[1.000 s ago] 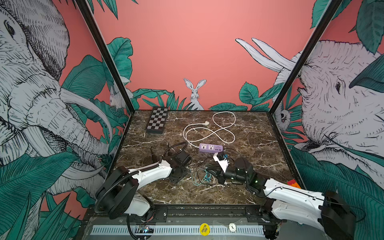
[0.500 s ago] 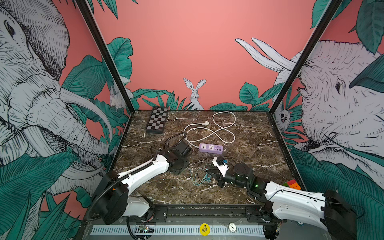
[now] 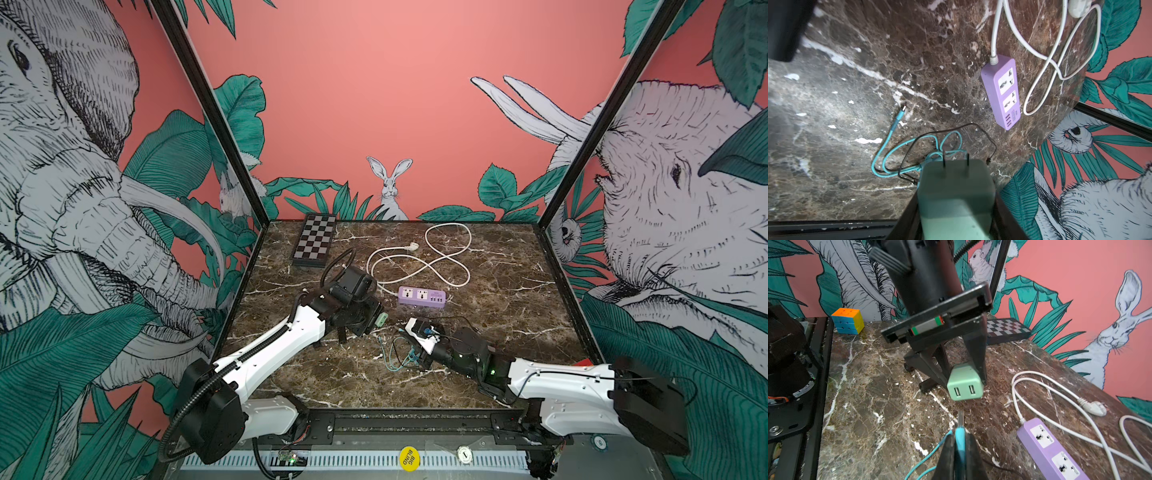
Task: Charge the electric toothbrush
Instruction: Pick up the plug from the center of the board, then insert the charging cable into the plug.
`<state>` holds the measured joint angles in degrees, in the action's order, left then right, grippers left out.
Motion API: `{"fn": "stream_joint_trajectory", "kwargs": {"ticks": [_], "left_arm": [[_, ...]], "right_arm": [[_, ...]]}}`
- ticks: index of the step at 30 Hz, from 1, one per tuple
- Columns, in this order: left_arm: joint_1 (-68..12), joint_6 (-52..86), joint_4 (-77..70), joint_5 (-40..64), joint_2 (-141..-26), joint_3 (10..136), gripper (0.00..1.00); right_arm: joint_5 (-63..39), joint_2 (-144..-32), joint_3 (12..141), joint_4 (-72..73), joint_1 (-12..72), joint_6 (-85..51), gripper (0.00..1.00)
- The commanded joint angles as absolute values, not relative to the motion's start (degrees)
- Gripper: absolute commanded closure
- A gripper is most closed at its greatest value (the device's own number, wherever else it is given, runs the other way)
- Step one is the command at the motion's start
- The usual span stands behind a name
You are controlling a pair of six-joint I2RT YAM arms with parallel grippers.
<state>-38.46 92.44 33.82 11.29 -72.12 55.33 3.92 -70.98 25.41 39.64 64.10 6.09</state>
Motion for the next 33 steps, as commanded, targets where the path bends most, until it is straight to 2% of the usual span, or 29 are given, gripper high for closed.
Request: {"fn": "stream_joint_trajectory", "kwargs": {"ticks": [1, 12, 33], "left_arm": [[-38.3, 95.9, 31.4, 14.0, -70.5, 55.2, 1.0], [-38.3, 95.6, 33.2, 15.4, -70.9, 56.1, 1.0], [-38.6, 93.6, 33.4, 16.7, -72.3, 57.2, 1.0]], "right_arm": [[7.6, -73.5, 26.8, 46.1, 64.6, 8.0, 1.0], [11.9, -75.2, 29.7, 42.2, 64.8, 11.4, 1.0], [12.1, -76.9, 32.2, 38.7, 64.8, 11.8, 1.0]]}}
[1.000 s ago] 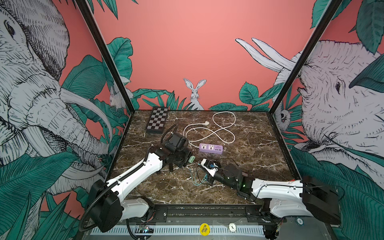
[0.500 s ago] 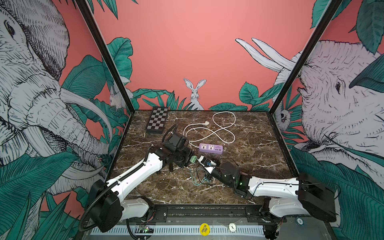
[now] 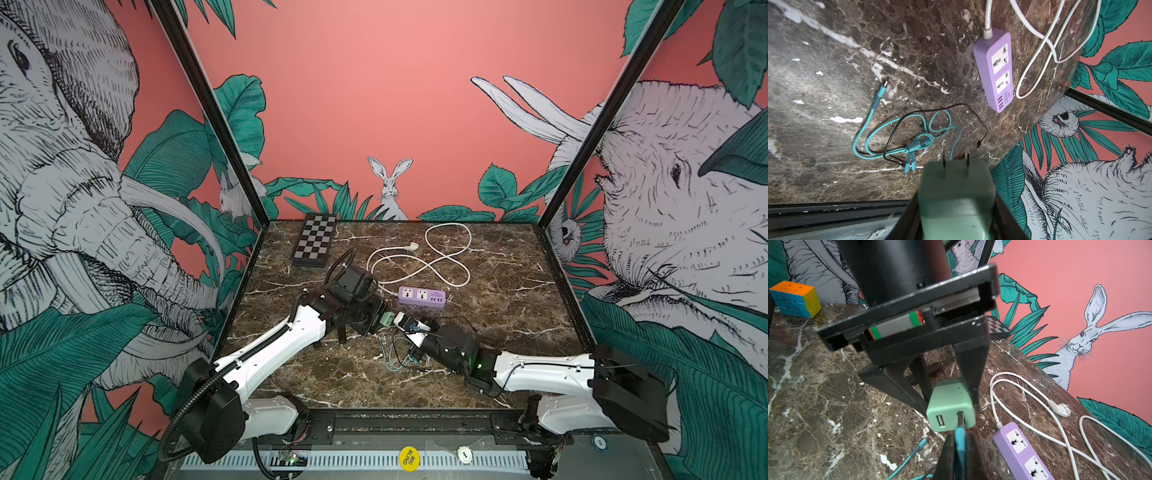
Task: Charge the electric toothbrush
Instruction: Insert the charging cable into the plug.
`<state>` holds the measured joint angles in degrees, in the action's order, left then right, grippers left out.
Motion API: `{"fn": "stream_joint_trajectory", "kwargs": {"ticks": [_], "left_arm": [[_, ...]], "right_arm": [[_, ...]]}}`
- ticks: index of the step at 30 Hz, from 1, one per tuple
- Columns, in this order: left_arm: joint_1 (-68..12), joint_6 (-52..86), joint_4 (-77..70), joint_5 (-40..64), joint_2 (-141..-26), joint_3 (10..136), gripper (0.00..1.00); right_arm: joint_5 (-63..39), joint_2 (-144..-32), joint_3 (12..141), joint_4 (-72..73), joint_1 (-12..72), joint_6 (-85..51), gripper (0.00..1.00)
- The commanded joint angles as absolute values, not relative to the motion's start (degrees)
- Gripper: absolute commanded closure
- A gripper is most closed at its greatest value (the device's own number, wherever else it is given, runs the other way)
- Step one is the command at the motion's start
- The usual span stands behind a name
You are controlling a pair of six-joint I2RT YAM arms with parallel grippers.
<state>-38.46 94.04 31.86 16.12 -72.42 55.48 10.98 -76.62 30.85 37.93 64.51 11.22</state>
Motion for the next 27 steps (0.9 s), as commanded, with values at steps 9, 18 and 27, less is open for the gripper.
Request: {"fn": "stream_joint_trajectory", "kwargs": {"ticks": [9, 18, 27], "left_arm": [[-38.6, 93.5, 33.1, 17.0, -72.4, 57.1, 1.0], [-38.6, 92.4, 33.9, 16.9, -72.8, 57.8, 1.0], [-39.3, 92.2, 33.4, 17.1, -73.4, 57.8, 1.0]], "right_arm": [[12.3, -78.4, 32.2, 38.7, 64.8, 11.4, 1.0], [13.3, -79.1, 33.9, 34.8, 64.8, 12.0, 1.0], [14.9, -79.6, 36.9, 30.4, 64.9, 11.7, 1.0]]}}
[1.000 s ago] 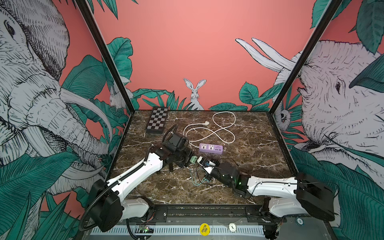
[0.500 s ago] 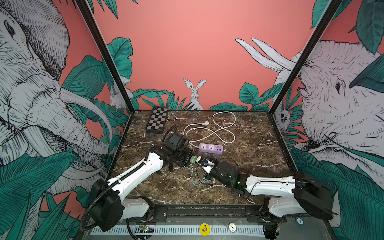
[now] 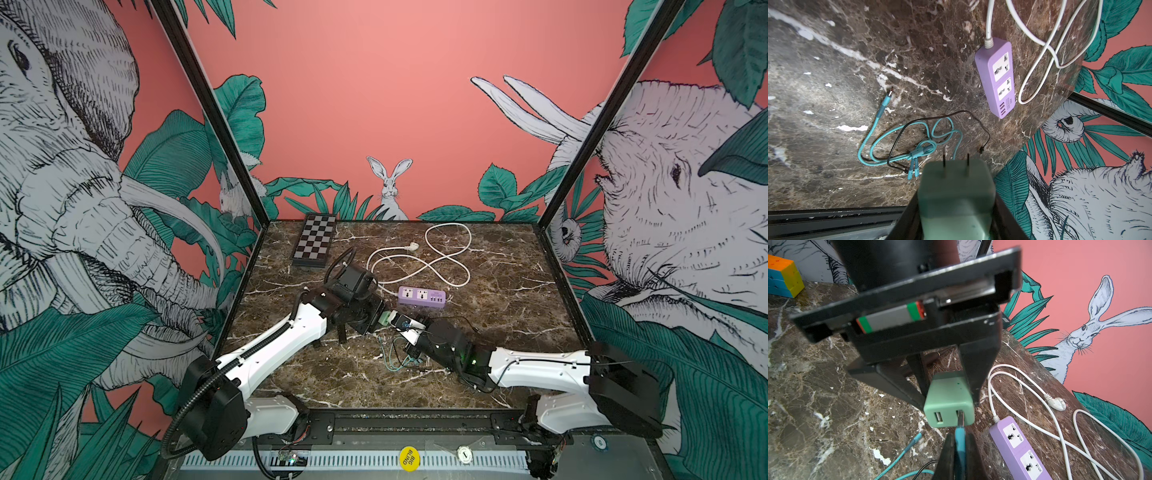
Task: Charge the electric toothbrush
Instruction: Insert the charging cable into the plug.
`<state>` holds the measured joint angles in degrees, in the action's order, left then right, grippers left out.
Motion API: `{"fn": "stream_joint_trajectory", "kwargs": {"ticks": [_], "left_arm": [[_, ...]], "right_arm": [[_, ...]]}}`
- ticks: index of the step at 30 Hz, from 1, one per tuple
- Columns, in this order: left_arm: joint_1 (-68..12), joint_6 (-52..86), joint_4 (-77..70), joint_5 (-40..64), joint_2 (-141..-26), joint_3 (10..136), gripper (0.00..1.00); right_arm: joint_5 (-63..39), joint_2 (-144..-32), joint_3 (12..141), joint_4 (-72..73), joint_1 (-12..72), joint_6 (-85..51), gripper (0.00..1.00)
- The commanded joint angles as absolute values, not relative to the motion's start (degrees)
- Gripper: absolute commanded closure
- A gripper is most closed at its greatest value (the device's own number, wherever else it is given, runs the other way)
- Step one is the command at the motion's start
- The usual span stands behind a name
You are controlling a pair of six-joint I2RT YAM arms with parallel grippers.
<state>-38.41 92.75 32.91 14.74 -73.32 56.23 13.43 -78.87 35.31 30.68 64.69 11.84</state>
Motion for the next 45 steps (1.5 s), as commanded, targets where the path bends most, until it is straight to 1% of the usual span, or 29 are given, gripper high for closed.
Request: {"fn": "stream_joint_trajectory", "kwargs": {"ticks": [1, 16, 18, 31, 41, 45], "left_arm": [[-39.5, 92.2, 33.2, 17.1, -73.4, 57.9, 1.0], [-39.7, 91.5, 33.9, 16.9, -74.2, 59.1, 1.0], [-41.5, 91.2, 34.1, 16.6, -74.3, 59.4, 1.0], [-42.7, 91.4, 33.9, 16.4, -74.5, 59.7, 1.0], [-43.3, 92.1, 33.4, 16.3, -73.7, 60.5, 1.0], [-43.4, 92.9, 32.5, 16.5, -72.8, 59.8, 1.0]], "right_arm": [[14.9, -79.7, 37.0, 30.4, 64.9, 11.7, 1.0], [18.3, -81.2, 40.2, 26.7, 65.5, 13.2, 1.0], [18.8, -81.2, 40.7, 26.1, 65.6, 13.1, 1.0], [24.0, -81.7, 44.9, 22.0, 67.1, 12.7, 1.0], [25.2, -86.1, 42.1, 30.1, 67.6, 14.0, 1.0], [23.2, -86.9, 40.3, 34.6, 67.2, 14.4, 1.0]]}}
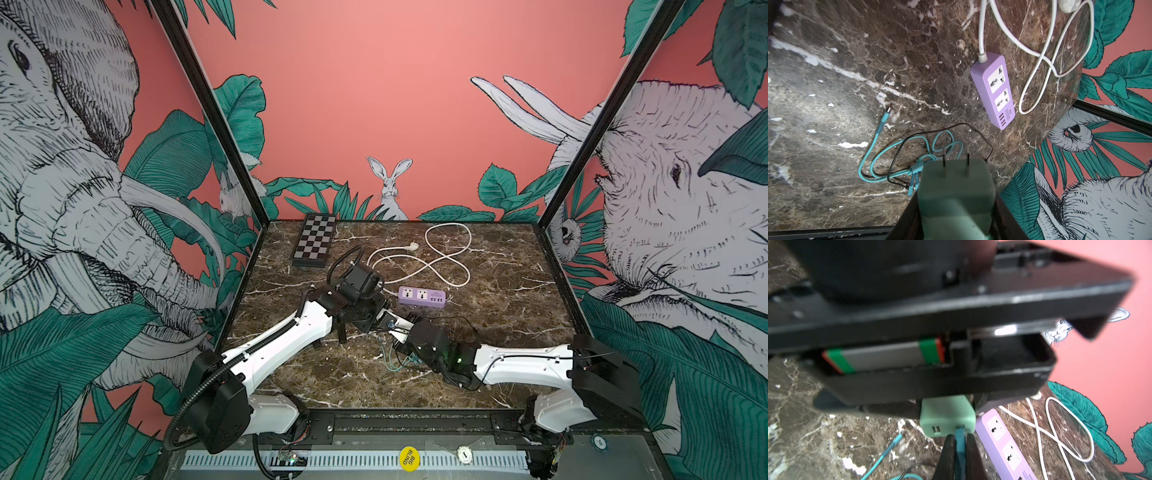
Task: Charge the electric toothbrush
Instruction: Insert the charging cable into the plug.
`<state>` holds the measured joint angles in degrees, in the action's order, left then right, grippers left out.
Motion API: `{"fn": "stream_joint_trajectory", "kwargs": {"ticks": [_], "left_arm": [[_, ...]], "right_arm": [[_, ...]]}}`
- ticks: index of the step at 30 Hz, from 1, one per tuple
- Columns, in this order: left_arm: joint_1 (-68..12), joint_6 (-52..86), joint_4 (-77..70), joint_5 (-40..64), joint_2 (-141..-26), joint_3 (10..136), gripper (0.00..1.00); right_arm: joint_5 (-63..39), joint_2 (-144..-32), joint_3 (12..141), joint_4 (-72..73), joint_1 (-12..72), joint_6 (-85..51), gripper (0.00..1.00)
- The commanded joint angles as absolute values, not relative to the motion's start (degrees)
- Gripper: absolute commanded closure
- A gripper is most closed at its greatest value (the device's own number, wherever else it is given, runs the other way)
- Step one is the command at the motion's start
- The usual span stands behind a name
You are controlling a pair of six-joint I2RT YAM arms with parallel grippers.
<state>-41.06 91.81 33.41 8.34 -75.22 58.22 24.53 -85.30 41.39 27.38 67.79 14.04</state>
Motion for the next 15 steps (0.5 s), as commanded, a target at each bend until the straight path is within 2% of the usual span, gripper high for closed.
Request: {"fn": "stream_joint_trajectory", "kwargs": {"ticks": [1, 15], "left_arm": [[-43.5, 93.2, 31.9, 16.8, -72.7, 59.6, 1.0], [-43.6, 94.7, 29.7, 16.6, -70.8, 57.6, 1.0]], "right_arm": [[22.7, -86.9, 39.8, 36.2, 66.9, 14.0, 1.0], [18.1, -83.9, 35.8, 40.4, 64.9, 14.9, 1.0]]}}
